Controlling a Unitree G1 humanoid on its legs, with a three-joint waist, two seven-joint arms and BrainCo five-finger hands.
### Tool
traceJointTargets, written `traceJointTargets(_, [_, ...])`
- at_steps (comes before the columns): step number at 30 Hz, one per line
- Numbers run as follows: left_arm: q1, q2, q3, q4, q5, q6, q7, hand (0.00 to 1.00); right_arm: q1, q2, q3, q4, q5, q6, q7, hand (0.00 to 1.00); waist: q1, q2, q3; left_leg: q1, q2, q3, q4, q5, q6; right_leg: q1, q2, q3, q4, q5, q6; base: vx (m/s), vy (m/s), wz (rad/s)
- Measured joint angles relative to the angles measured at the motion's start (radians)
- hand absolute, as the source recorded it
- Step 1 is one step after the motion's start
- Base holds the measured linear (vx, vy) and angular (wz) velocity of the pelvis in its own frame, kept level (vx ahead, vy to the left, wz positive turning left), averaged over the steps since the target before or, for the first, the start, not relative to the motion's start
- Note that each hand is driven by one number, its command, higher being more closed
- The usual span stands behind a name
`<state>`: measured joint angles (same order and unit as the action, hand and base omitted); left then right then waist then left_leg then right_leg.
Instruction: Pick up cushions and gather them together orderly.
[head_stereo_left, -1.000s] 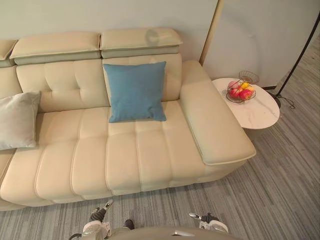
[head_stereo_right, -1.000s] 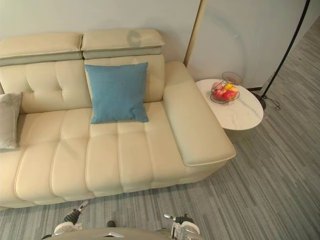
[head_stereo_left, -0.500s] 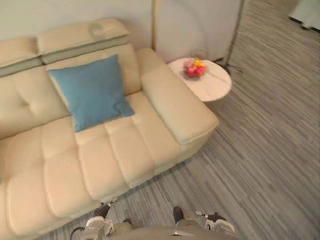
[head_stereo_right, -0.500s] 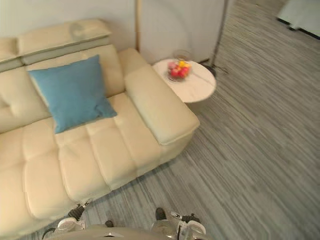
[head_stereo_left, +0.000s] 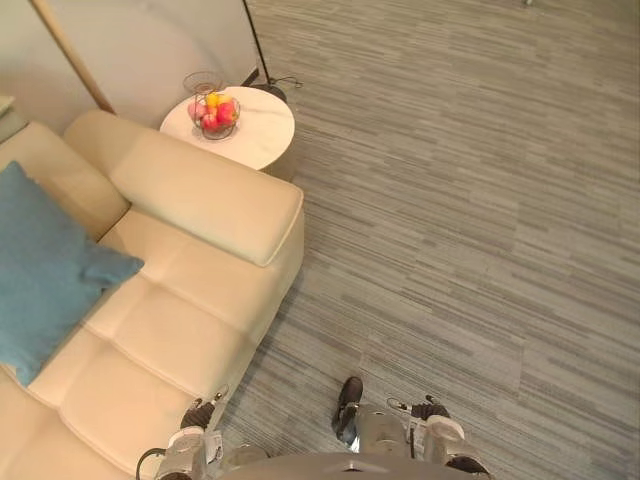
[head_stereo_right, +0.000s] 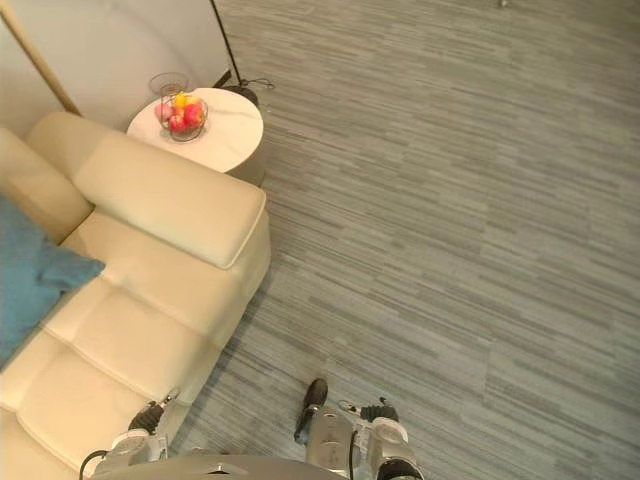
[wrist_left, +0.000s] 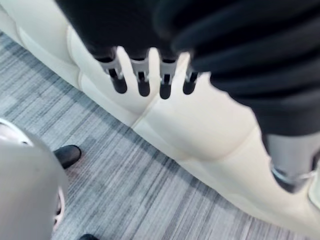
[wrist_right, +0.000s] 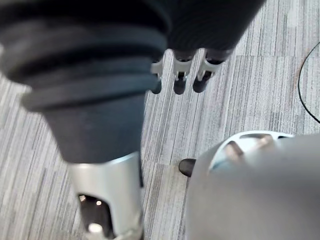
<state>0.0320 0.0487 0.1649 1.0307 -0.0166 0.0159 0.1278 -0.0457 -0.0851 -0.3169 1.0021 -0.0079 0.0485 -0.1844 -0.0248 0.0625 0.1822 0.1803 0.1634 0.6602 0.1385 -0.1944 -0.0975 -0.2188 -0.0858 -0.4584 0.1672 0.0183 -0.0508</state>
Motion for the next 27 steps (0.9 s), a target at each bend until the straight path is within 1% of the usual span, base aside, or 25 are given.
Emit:
traceJointTargets(1, [0.004,-0.006,-0.008,0.003,0.0,0.0,0.0,0.0,0.0,-0.004,-0.002,0.0,0.0,0.0,0.0,0.0,0.005,0.008,-0.002,-0.002,0.008,0.001,0.008,0.002,-0.003,-0.012,0.012,0.006,0.003,-0.01,0.001,0.04,-0.164,-0.61])
traceJointTargets(3, [0.006,-0.015,-0.01,0.005,0.0,0.001,0.0,0.0,0.0,-0.003,-0.004,0.0,0.001,0.0,-0.001,0.0,0.006,0.003,0.001,-0.024,0.038,0.001,0.093,0.002,-0.003,-0.023,0.021,0.009,0.027,-0.039,0.003,0.04,-0.141,-0.58])
traceJointTargets(4, [0.001,-0.023,-0.01,0.003,-0.002,0.001,-0.001,0.0,0.004,-0.004,-0.007,0.005,0.002,0.001,-0.002,0.0,0.006,-0.007,0.007,-0.059,0.087,-0.006,0.246,0.002,0.002,-0.005,0.021,0.011,0.025,-0.047,0.0,0.06,-0.071,-0.4])
traceJointTargets(5, [0.0,-0.026,-0.014,0.002,-0.001,0.001,-0.002,0.0,0.006,-0.005,-0.008,0.009,0.002,0.001,-0.003,0.0,0.005,-0.007,0.007,-0.073,0.108,-0.012,0.301,0.003,0.007,0.005,0.024,0.017,0.024,-0.048,-0.002,0.09,-0.092,-0.49])
traceJointTargets(6, [-0.003,-0.035,-0.019,0.002,-0.001,0.0,-0.002,0.0,0.005,-0.01,-0.006,0.028,0.004,0.004,-0.01,0.0,0.001,-0.014,0.014,-0.127,0.131,-0.1,0.428,-0.02,0.022,0.029,0.042,0.057,0.014,-0.052,-0.009,0.06,-0.031,-0.4])
traceJointTargets(7, [-0.003,-0.037,-0.02,0.0,-0.001,-0.001,-0.002,0.0,0.004,-0.014,-0.006,0.037,0.004,0.004,-0.014,0.0,0.004,-0.012,0.013,-0.139,0.115,-0.145,0.441,-0.035,0.016,0.037,0.048,0.072,0.009,-0.053,-0.009,0.09,-0.019,-0.56])
traceJointTargets(8, [-0.004,-0.037,-0.019,-0.001,-0.002,-0.003,-0.002,0.0,0.006,-0.015,-0.008,0.043,0.004,0.005,-0.017,0.0,0.008,-0.008,0.012,-0.153,0.083,-0.213,0.441,-0.063,0.004,0.056,0.057,0.1,-0.009,-0.053,-0.009,0.09,0.009,-0.56])
traceJointTargets(9, [-0.005,-0.036,-0.02,-0.003,-0.002,-0.005,-0.002,0.0,0.013,-0.014,-0.01,0.049,0.005,0.004,-0.017,0.0,0.009,-0.016,0.016,-0.168,0.045,-0.266,0.42,-0.087,0.002,0.079,0.061,0.119,-0.025,-0.053,-0.009,0.09,0.02,-0.6])
traceJointTargets(10, [-0.005,-0.036,-0.021,-0.003,-0.002,-0.007,-0.002,0.0,0.016,-0.014,-0.011,0.048,0.006,0.004,-0.018,0.0,0.012,-0.016,0.017,-0.18,0.013,-0.297,0.389,-0.096,0.01,0.095,0.062,0.141,-0.036,-0.052,-0.009,0.08,0.031,-0.57])
traceJointTargets(11, [-0.005,-0.036,-0.021,-0.007,-0.002,-0.011,-0.002,0.0,0.024,-0.015,-0.013,0.048,0.006,0.004,-0.018,0.0,0.017,-0.017,0.017,-0.195,-0.013,-0.324,0.346,-0.1,0.018,0.104,0.065,0.168,-0.046,-0.051,-0.007,0.04,0.034,-0.49])
traceJointTargets(12, [-0.005,-0.036,-0.02,-0.011,-0.002,-0.014,-0.002,0.0,0.026,-0.015,-0.014,0.048,0.006,0.004,-0.018,0.0,0.02,-0.018,0.017,-0.204,-0.025,-0.341,0.323,-0.1,0.018,0.106,0.068,0.186,-0.05,-0.051,-0.007,0.03,0.055,-0.63])
traceJointTargets(14, [-0.004,-0.037,-0.014,-0.024,-0.002,-0.017,-0.003,0.0,0.027,-0.009,-0.021,0.042,0.006,0.004,-0.019,0.0,0.034,-0.017,0.017,-0.236,-0.065,-0.428,0.222,-0.095,0.025,0.113,0.08,0.248,-0.079,-0.042,0.008,0.01,0.069,-0.9])
traceJointTargets(16, [-0.005,-0.043,-0.005,-0.037,-0.003,-0.017,-0.003,0.0,0.033,0.0,-0.022,0.032,0.006,0.002,-0.021,0.0,0.049,-0.017,0.017,-0.251,-0.084,-0.527,0.144,-0.085,0.023,0.116,0.107,0.313,-0.114,-0.029,0.027,0.01,0.112,-1.27])
traceJointTargets(17, [-0.005,-0.052,0.004,-0.037,-0.002,-0.017,-0.003,0.0,0.04,0.002,-0.022,0.027,0.007,0.002,-0.022,0.0,0.056,-0.008,0.01,-0.244,-0.087,-0.533,0.136,-0.075,0.04,0.119,0.123,0.341,-0.129,-0.029,0.032,0.07,0.146,-1.33])
traceJointTargets(18, [-0.002,-0.062,0.021,-0.032,-0.002,-0.017,-0.003,0.0,0.041,0.003,-0.031,0.013,0.009,0.002,-0.023,0.0,0.061,0.012,0.007,-0.245,-0.079,-0.523,0.136,-0.074,0.051,0.115,0.128,0.341,-0.106,-0.026,0.026,0.11,0.143,-1.11])
traceJointTargets(19, [-0.004,-0.06,0.033,-0.03,-0.002,-0.017,-0.003,0.0,0.046,0.018,-0.053,-0.01,0.013,0.001,-0.023,0.0,0.052,-0.013,0.007,-0.228,-0.082,-0.507,0.137,-0.074,0.051,0.112,0.117,0.345,-0.051,-0.033,0.027,0.14,0.132,-0.73])
traceJointTargets(20, [-0.002,-0.053,0.033,-0.03,-0.002,-0.017,-0.003,0.0,0.055,0.025,-0.057,-0.013,0.013,0.0,-0.025,0.0,0.05,-0.025,0.005,-0.219,-0.087,-0.495,0.138,-0.074,0.051,0.123,0.107,0.357,-0.051,-0.04,0.038,0.17,0.13,-0.6])
traceJointTargets(21, [-0.001,-0.048,0.033,-0.029,-0.002,-0.017,-0.003,0.0,0.08,0.034,-0.061,-0.01,0.014,0.0,-0.027,0.0,0.056,-0.025,0.005,-0.195,-0.09,-0.471,0.137,-0.075,0.052,0.14,0.109,0.38,-0.076,-0.017,0.044,0.18,0.143,-0.57])
traceJointTargets(22, [0.0,-0.049,0.034,-0.027,-0.002,-0.016,-0.003,0.0,0.084,0.034,-0.06,-0.01,0.013,0.0,-0.026,0.0,0.055,-0.038,-0.009,-0.18,-0.092,-0.466,0.128,-0.076,0.052,0.152,0.117,0.401,-0.096,-0.014,0.05,0.21,0.165,-0.77])
traceJointTargets(23, [0.006,-0.049,0.035,-0.018,-0.001,-0.016,-0.003,0.0,0.088,0.037,-0.059,-0.007,0.012,0.0,-0.025,0.0,0.056,-0.027,-0.021,-0.177,-0.1,-0.464,0.115,-0.075,0.053,0.145,0.122,0.428,-0.107,-0.01,0.055,0.18,0.141,-0.67])
traceJointTargets(24, [0.005,-0.05,0.035,-0.01,-0.001,-0.016,-0.004,0.0,0.088,0.037,-0.059,-0.005,0.012,0.0,-0.023,0.0,0.055,-0.03,-0.029,-0.173,-0.105,-0.463,0.107,-0.069,0.058,0.143,0.127,0.447,-0.115,0.003,0.066,0.23,0.139,-0.78])
traceJointTargets(25, [-0.005,-0.048,0.034,0.008,0.001,-0.015,-0.005,0.0,0.086,0.036,-0.059,-0.003,0.011,0.0,-0.02,0.0,0.053,-0.034,-0.036,-0.159,-0.107,-0.442,0.098,-0.053,0.075,0.145,0.133,0.476,-0.133,0.025,0.062,0.24,0.119,-0.79])
traceJointTargets(27, [-0.01,-0.039,0.029,0.013,0.001,-0.015,-0.006,0.0,0.081,0.035,-0.059,-0.001,0.01,0.0,-0.017,0.0,0.049,-0.034,-0.038,-0.158,-0.124,-0.441,0.103,-0.047,0.084,0.143,0.136,0.51,-0.158,0.045,0.065,0.21,0.104,-0.72])
